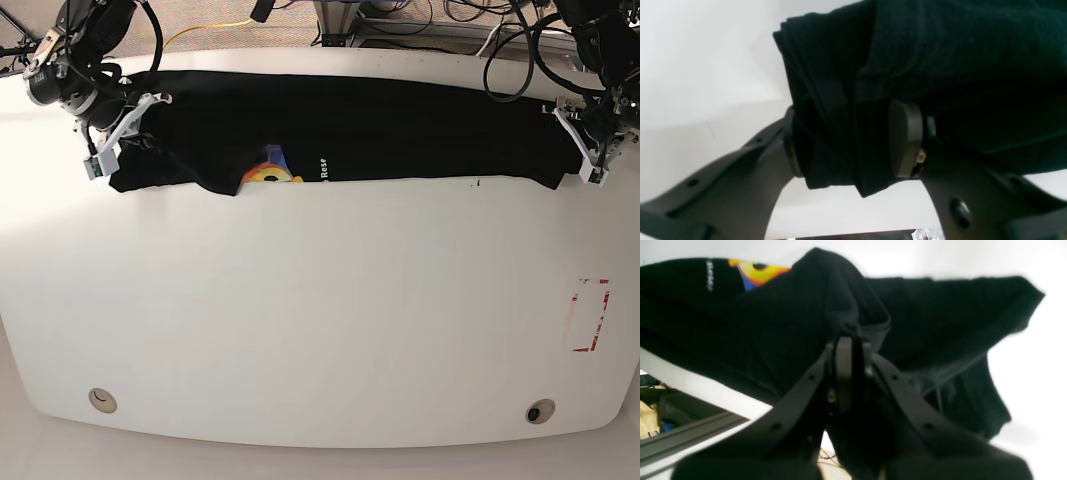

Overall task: Fold the T-shirt properly
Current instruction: 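Pull the folded shirt edge outward with both grippers to straighten it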

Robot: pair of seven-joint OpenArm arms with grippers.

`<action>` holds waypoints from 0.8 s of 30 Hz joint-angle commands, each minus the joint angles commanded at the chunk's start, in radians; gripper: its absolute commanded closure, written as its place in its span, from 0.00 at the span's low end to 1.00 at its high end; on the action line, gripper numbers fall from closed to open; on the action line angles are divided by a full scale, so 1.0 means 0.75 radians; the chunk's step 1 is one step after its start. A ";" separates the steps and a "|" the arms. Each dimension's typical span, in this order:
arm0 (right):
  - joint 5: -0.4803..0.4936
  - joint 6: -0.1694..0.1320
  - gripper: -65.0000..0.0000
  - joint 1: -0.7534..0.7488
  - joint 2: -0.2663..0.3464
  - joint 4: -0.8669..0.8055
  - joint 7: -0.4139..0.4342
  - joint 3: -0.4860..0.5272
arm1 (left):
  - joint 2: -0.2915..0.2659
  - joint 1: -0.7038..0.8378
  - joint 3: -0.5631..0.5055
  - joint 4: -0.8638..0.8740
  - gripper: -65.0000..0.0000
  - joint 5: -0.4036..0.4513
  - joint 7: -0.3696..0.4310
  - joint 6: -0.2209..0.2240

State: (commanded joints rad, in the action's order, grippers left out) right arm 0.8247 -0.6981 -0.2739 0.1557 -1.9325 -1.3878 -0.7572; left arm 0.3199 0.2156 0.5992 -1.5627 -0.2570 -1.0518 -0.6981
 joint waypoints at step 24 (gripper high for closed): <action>-0.065 0.000 0.26 -0.006 0.008 -0.106 0.018 -0.182 | -0.037 -0.008 0.194 -0.268 0.50 -0.333 -0.065 0.000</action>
State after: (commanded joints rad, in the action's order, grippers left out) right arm 0.7756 -0.6981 -0.2785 0.1619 -2.0123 -1.3740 -0.8938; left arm 0.2923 0.2094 0.7449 -1.7637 -0.5071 -1.1009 -0.6981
